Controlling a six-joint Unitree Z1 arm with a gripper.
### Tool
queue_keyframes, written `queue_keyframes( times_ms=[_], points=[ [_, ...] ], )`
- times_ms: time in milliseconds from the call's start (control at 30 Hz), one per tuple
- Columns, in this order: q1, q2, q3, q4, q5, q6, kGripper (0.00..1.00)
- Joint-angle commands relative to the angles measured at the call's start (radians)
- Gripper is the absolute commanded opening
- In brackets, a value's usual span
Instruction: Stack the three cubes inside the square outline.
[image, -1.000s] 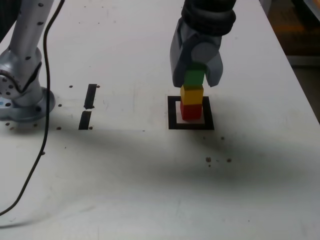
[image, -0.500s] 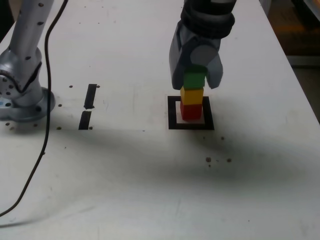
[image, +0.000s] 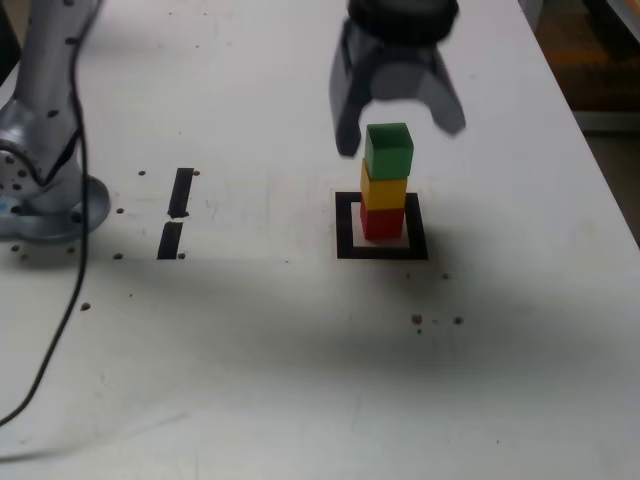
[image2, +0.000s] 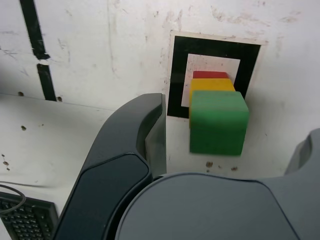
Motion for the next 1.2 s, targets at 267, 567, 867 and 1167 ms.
queue_keyframes(
  times_ms=[267, 567, 867, 1167],
  points=[
    [0.023, -0.428, 0.102, 0.056, 0.018, 0.120, 1.00],
    [0.025, -0.687, 0.781, -0.180, 0.017, 0.154, 1.00],
    [0.022, -0.682, 1.104, -0.454, 0.016, 0.181, 1.00],
    [0.015, -0.639, 1.191, -0.550, -0.004, 0.175, 1.00]
  ],
)
